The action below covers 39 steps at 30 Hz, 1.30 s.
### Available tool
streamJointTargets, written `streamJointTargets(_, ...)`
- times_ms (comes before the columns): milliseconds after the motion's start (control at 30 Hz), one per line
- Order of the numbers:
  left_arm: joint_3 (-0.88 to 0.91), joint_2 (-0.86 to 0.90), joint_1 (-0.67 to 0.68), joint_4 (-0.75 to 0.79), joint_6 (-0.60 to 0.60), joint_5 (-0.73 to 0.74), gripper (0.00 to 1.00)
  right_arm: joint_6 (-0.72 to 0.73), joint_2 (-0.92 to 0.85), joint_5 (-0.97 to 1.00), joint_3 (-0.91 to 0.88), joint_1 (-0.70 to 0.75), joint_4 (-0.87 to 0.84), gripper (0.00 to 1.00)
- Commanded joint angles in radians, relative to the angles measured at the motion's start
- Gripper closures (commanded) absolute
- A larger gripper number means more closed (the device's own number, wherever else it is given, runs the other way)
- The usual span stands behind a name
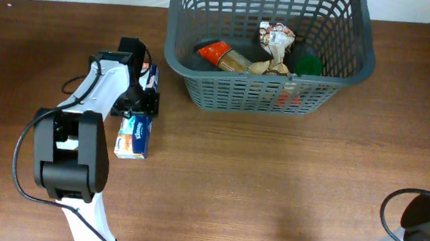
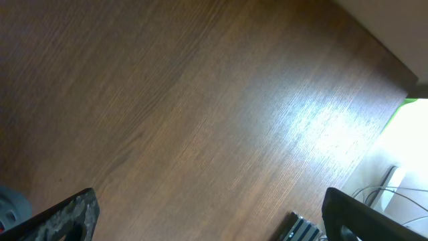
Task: Pack container
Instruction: 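Move the left gripper to the Kleenex tissue pack and grasp it, then lift the tissue pack and carry it over the basket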
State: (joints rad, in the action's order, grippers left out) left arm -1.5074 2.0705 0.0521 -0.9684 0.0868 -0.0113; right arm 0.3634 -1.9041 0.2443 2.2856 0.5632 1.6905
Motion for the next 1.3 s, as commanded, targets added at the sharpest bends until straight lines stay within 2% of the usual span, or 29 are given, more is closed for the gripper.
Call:
streamJointTargets(0, 0.033, 0.013, -0.004, 0.016, -0.013, 0.016, 0.31, 0.009, 0.0, -0.002, -0.006, 0.0, -0.003, 0.01)
streamJointTargets(33, 0.045, 0.013, -0.004, 0.023, -0.013, 0.016, 0.42, 0.009, 0.0, -0.002, -0.006, 0.0, -0.003, 0.01)
streamJointTargets(67, 0.05, 0.013, -0.004, 0.025, -0.013, 0.015, 0.58, 0.009, 0.0, -0.002, -0.006, 0.0, -0.003, 0.01)
streamJointTargets(100, 0.056, 0.013, -0.004, 0.026, -0.012, 0.015, 0.69, 0.009, 0.0, -0.002, -0.006, 0.0, -0.003, 0.01)
streamJointTargets(167, 0.061, 0.013, -0.004, 0.025, -0.012, 0.014, 0.98, 0.009, 0.0, -0.002, -0.006, 0.0, -0.003, 0.01)
streamJointTargets(267, 0.06, 0.013, -0.004, 0.022, -0.006, 0.007, 0.98, 0.009, 0.0, -0.002, -0.006, 0.0, -0.003, 0.01)
streamJointTargets(367, 0.033, 0.012, -0.007, -0.005, 0.061, -0.045, 0.98, 0.009, 0.0, -0.002, -0.006, 0.0, -0.003, 0.01)
streamJointTargets(500, -0.087, -0.006, -0.039, -0.095, 0.132, -0.109, 0.99, 0.009, 0.0, -0.002, -0.006, 0.0, -0.003, 0.01)
streamJointTargets(833, -0.673, -0.15, -0.158, -0.323, 0.171, -0.139, 0.98, 0.009, 0.0, -0.002, -0.006, 0.0, -0.003, 0.01)
streamJointTargets(933, -0.832, -0.197, -0.118, -0.346, 0.17, -0.14, 0.98, 0.009, 0.0, -0.002, -0.006, 0.0, -0.003, 0.01)
streamJointTargets(1067, -0.989, -0.253, 0.012, -0.338, 0.167, -0.174, 0.98, 0.009, 0.0, -0.002, -0.006, 0.0, -0.003, 0.01)
streamJointTargets(1167, -1.044, -0.262, 0.136, -0.297, 0.167, -0.179, 0.98, 0.009, 0.0, -0.002, -0.006, 0.0, -0.003, 0.01)
streamJointTargets(1267, -1.051, -0.257, 0.283, -0.247, 0.166, -0.26, 0.98, 0.009, 0.0, -0.002, -0.006, 0.0, -0.003, 0.01)
